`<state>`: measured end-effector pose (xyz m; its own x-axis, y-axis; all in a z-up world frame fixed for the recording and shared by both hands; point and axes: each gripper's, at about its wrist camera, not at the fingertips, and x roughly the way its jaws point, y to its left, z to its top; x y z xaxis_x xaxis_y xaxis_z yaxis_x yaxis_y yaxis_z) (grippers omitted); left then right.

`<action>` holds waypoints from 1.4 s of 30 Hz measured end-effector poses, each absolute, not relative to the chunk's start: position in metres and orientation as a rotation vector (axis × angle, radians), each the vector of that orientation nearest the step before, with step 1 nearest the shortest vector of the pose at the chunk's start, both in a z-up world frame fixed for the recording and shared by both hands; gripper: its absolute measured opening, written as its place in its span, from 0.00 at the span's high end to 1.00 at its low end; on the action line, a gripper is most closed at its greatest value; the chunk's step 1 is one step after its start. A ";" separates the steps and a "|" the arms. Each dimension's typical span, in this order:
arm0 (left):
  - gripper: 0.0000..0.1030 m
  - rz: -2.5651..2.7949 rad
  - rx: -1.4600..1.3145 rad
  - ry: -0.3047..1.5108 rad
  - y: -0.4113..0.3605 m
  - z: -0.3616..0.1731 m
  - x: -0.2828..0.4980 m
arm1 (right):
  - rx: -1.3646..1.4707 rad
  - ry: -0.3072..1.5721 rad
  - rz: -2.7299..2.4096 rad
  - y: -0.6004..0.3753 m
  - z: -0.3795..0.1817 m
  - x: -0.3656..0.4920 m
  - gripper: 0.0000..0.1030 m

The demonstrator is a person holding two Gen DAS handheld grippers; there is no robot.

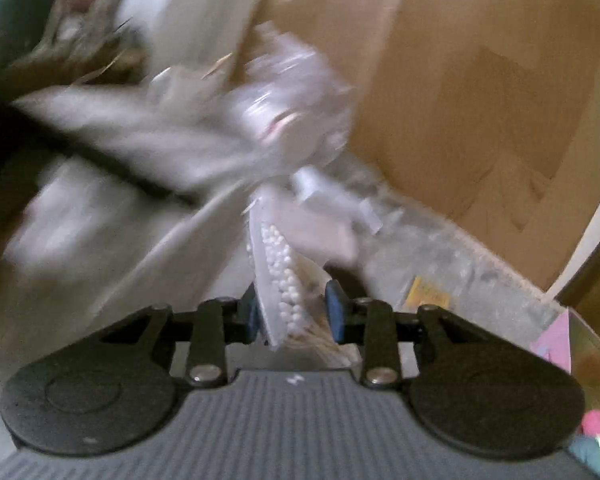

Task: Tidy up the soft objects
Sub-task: 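Grasp the cotton swab pack with the right gripper, then close the left gripper on the swab pack while the right gripper releases it, then carry the swab pack over the tin and open the left gripper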

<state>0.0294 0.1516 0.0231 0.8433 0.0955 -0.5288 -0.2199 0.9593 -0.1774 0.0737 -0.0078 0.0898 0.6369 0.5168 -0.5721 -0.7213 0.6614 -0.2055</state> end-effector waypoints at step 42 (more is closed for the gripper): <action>0.45 -0.582 0.027 0.564 -0.125 0.099 0.070 | -0.065 0.376 0.280 -0.199 0.136 0.026 0.57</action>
<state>0.0695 -0.1254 0.0988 0.6890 -0.5132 -0.5117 0.5277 0.8392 -0.1312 0.0261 -0.1991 0.1356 0.8920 0.2575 -0.3715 -0.2816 0.9595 -0.0110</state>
